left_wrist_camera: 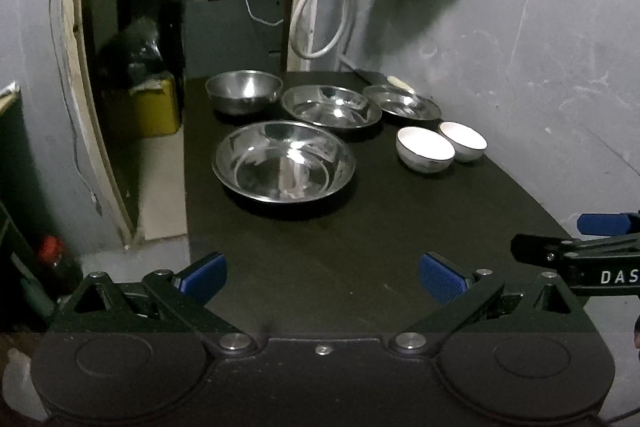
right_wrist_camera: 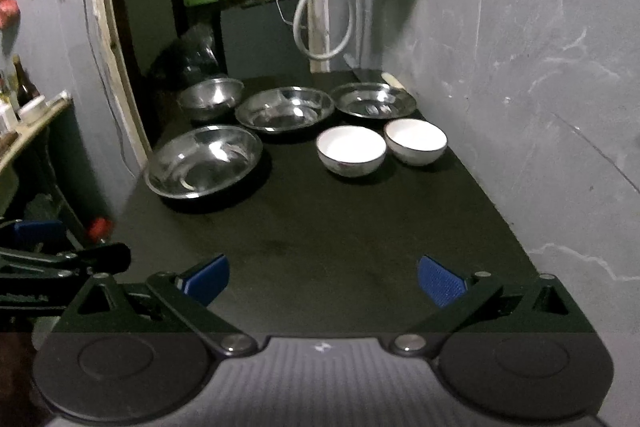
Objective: Organize plates and bowls
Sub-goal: 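Move the right gripper toward the rim of the large steel basin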
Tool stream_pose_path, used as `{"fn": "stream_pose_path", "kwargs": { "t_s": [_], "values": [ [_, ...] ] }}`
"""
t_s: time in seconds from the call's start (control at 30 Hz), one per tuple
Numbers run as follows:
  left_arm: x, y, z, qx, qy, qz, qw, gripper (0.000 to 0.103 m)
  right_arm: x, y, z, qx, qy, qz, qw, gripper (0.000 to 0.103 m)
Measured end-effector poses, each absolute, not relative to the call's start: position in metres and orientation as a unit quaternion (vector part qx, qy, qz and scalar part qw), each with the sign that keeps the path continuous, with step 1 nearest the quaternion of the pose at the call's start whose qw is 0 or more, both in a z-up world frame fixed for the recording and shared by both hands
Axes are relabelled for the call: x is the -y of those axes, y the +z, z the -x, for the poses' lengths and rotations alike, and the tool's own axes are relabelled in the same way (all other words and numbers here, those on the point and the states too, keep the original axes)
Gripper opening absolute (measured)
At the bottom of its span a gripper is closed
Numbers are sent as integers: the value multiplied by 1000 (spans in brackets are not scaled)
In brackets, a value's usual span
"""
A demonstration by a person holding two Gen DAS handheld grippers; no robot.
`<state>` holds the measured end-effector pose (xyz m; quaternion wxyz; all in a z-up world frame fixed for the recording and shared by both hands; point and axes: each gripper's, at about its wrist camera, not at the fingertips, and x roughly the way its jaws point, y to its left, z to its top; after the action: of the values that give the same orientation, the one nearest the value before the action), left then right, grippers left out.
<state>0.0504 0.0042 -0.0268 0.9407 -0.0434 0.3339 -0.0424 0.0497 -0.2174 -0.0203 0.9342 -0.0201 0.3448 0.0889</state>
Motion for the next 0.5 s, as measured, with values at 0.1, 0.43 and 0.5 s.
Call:
{"fn": "stream_pose_path", "kwargs": {
  "t_s": [0.1,0.43,0.5],
  "values": [
    [-3,-29,-57,-342,-35,50,938,102,222,-22,-61,-357,79,21,931,103],
    [-5,-32,-95,-379,4,115,918,102,237,-29,-116,-378,96,33,920,103],
    [-1,-30,-104,-376,15,116,919,102,240,-32,-128,-381,105,36,918,103]
  ]
}}
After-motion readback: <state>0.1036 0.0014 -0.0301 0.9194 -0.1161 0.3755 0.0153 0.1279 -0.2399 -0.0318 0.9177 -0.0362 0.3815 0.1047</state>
